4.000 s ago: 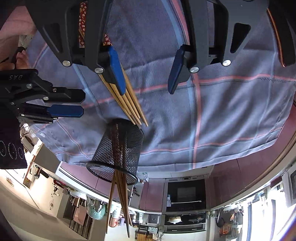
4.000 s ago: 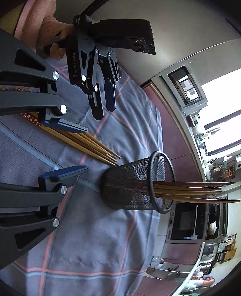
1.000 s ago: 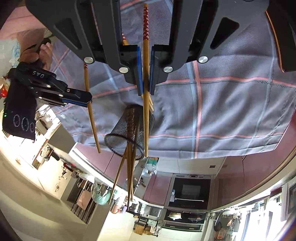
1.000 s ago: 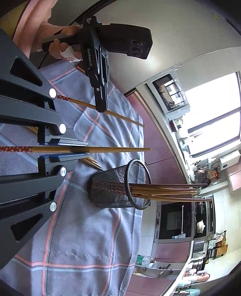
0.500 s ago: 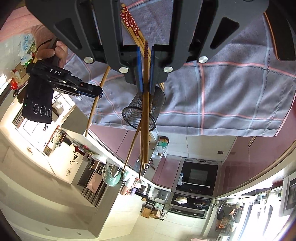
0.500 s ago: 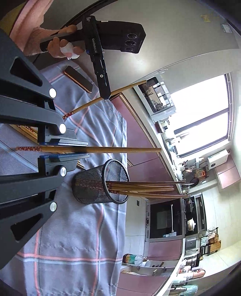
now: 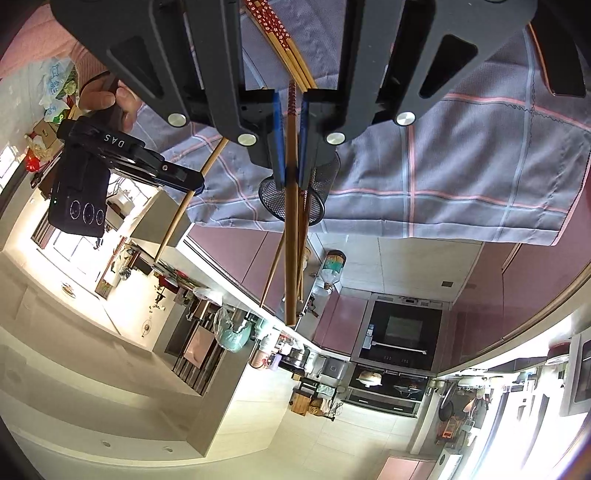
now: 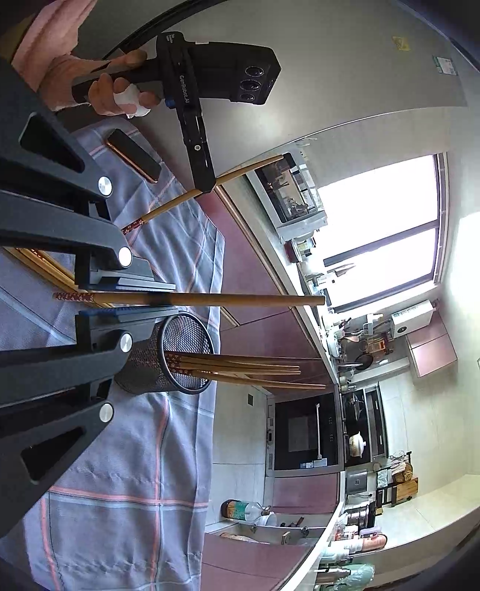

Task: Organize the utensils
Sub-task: 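Raise both held chopsticks upright and carry them over the mesh cup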

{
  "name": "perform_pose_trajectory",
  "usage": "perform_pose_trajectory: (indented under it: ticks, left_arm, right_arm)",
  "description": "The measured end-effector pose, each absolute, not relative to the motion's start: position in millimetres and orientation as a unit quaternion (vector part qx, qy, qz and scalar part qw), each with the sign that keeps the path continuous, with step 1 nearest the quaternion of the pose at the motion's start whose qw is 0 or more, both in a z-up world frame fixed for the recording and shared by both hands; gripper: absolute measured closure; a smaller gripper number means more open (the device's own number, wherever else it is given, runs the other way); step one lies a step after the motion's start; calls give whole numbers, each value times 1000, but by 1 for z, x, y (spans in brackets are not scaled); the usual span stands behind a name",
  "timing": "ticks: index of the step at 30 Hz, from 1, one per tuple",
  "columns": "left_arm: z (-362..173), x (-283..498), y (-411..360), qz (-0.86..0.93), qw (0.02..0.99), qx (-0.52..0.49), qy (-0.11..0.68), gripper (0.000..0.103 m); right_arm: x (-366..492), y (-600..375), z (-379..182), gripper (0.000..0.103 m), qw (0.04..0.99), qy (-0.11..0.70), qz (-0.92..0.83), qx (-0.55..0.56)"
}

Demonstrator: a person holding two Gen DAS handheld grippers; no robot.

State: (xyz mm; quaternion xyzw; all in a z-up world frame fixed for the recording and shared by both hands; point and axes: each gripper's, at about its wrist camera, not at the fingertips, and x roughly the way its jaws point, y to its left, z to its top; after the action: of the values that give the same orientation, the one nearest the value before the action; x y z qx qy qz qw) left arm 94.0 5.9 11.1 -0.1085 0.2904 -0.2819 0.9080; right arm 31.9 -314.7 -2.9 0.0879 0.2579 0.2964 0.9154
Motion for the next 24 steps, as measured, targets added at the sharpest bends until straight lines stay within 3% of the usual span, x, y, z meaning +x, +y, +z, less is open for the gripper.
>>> perform_pose_trajectory:
  ticks: [24]
  left_arm:
    - [47,117,-17,-289,918,-88,257,95]
  right_arm:
    - [45,-322,36,97,934,209,279,73]
